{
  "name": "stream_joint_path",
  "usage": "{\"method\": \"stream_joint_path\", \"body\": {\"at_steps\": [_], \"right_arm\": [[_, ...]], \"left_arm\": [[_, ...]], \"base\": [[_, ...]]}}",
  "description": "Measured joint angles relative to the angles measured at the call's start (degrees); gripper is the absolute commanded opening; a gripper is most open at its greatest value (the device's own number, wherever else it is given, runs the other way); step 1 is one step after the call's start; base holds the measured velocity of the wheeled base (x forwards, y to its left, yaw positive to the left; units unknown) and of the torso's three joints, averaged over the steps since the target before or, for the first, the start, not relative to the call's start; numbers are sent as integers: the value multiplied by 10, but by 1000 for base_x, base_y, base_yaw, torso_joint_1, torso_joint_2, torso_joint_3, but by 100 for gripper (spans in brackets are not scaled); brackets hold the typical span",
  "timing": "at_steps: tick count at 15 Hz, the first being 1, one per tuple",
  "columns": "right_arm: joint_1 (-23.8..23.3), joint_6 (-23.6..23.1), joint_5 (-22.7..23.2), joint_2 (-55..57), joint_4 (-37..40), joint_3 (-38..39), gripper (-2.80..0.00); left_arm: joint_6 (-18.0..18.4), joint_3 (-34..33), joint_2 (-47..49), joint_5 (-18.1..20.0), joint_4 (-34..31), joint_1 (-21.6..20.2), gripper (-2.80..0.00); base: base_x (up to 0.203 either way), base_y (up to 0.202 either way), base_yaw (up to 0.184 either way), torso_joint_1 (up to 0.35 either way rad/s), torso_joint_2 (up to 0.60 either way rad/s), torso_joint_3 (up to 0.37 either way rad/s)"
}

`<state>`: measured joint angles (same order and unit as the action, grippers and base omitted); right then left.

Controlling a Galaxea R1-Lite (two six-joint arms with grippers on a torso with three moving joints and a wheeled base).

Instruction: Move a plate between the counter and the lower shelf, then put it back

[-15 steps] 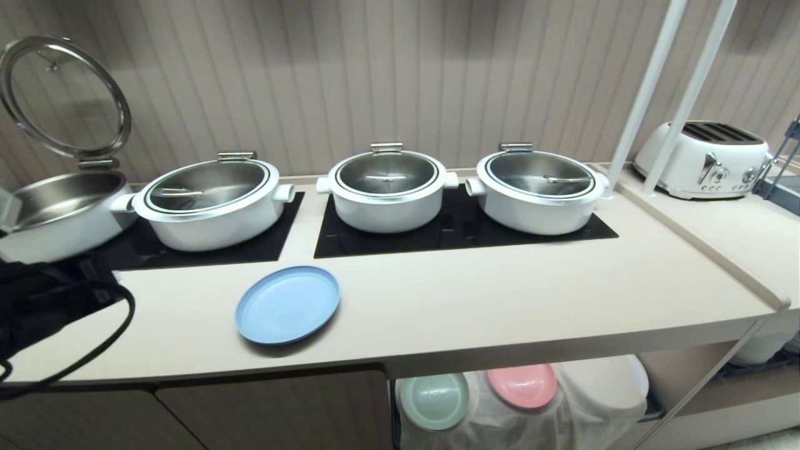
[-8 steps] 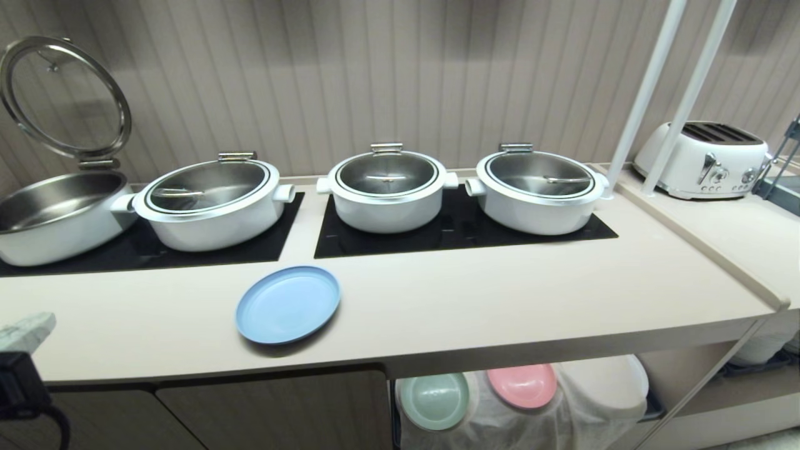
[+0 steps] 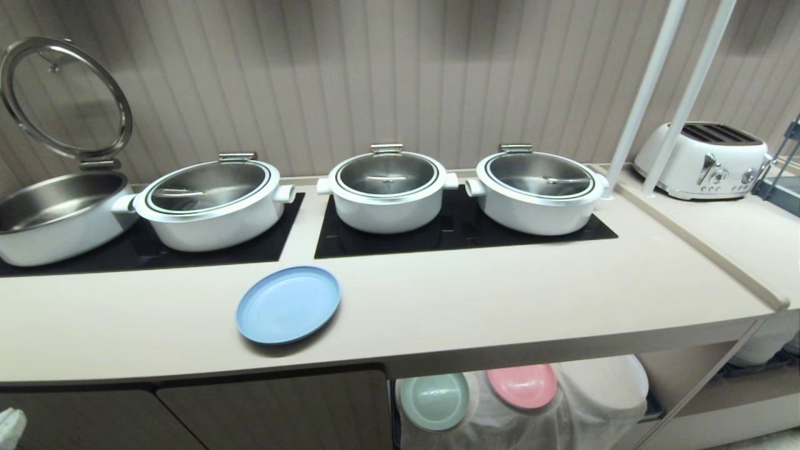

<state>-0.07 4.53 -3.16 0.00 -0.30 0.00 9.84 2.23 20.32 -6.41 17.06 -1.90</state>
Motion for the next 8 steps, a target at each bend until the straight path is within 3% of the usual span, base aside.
{"method": "stream_joint_path", "body": {"at_steps": [4, 6, 8], "right_arm": [[0, 0, 0, 0, 0, 0, -280], [0, 0, 0, 0, 0, 0, -280], [0, 0, 0, 0, 0, 0, -280]], "left_arm": [[-3, -19, -114, 12, -83, 16, -280], [-17, -21, -164, 57, -130, 18, -280], [-41, -22, -187, 76, -159, 19, -280]], "base": [[0, 0, 0, 0, 0, 0], [0, 0, 0, 0, 0, 0], [0, 0, 0, 0, 0, 0]]}}
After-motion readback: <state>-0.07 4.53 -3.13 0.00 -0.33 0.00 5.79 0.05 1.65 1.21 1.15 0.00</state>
